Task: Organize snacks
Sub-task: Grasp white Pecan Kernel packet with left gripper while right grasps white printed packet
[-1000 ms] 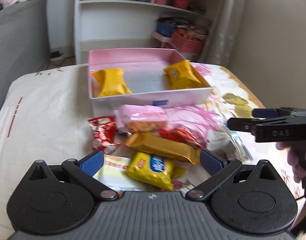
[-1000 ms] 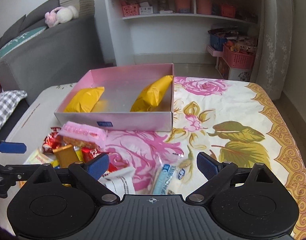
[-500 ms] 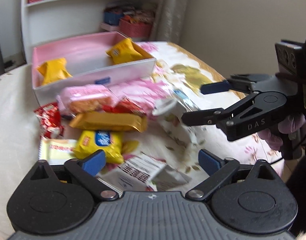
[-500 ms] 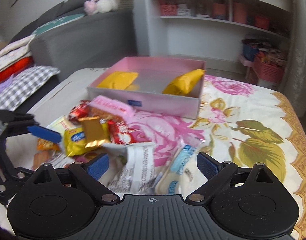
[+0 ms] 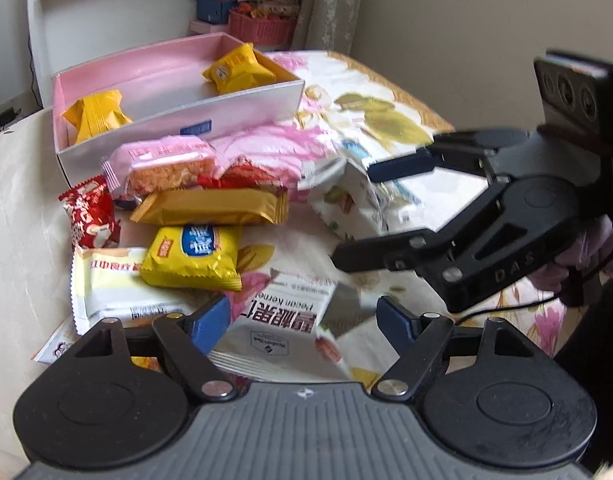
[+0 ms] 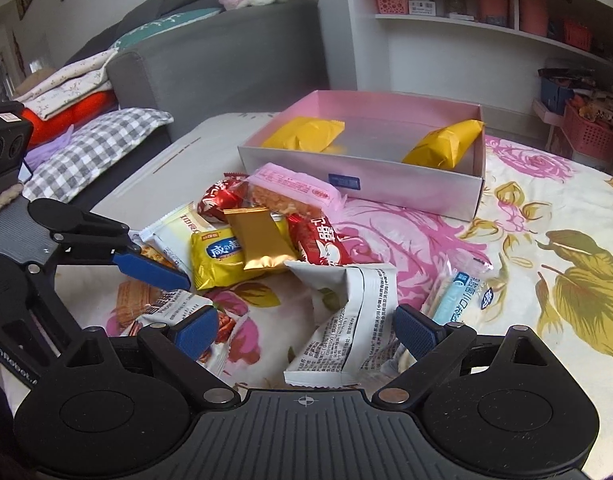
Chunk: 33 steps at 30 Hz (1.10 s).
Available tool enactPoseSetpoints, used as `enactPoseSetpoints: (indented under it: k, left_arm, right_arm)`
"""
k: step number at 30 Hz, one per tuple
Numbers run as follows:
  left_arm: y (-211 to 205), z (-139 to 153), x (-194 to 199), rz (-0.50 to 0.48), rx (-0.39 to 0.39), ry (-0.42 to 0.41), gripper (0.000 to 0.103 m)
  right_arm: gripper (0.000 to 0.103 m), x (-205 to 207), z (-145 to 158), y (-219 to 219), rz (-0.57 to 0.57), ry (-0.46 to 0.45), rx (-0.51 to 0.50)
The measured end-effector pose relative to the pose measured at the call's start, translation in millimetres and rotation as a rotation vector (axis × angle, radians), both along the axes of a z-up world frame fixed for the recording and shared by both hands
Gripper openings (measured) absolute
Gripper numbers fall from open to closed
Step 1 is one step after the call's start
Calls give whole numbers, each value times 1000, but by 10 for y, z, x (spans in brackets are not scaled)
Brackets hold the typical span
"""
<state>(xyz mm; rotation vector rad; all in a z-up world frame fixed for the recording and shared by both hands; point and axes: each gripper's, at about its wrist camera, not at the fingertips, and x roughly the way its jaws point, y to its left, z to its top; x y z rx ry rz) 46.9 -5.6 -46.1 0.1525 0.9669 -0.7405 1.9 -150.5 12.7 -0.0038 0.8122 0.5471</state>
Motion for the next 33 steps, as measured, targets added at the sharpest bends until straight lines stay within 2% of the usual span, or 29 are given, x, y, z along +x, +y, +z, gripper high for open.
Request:
enactPoseSetpoints:
  k: [2,7,10,16,17,18,21,29,33]
  left_arm:
    - [-24,-35,-13,-9,24,10,75]
    - [-70,-116,-20,-5,71,34,65]
    - [-46,-121,-27,19,63,43,64]
    - [-18,-84,-44,35,46,46,60]
    - [-11,-79,-49,37,45,45,59]
    - [-13,-73,-52,40,43,45,58]
    - [-4,-55,-49,52,36,45,56]
    - [57,31,-27,100,7,34,47]
    - [101,91,-17,108,-23,53,44]
  right_arm:
    - [96,5,-4,11,-1,-2,-7]
    - [95,20,-25,41,-10,-11,-35]
    - [93,43,-47,49,-31,-16,-55]
    - [83,125,-77,9,-86,-4,-60]
    - [78,135,-85,2,-87,3,-62]
    - [67,154,-104,-5,-89,21,-65]
    - [58,191,-197,-18,-112,68,-87]
    - [54,180,-165,-21,-123,72,-88]
    - [49,207,-145,-36,-141,118,-75]
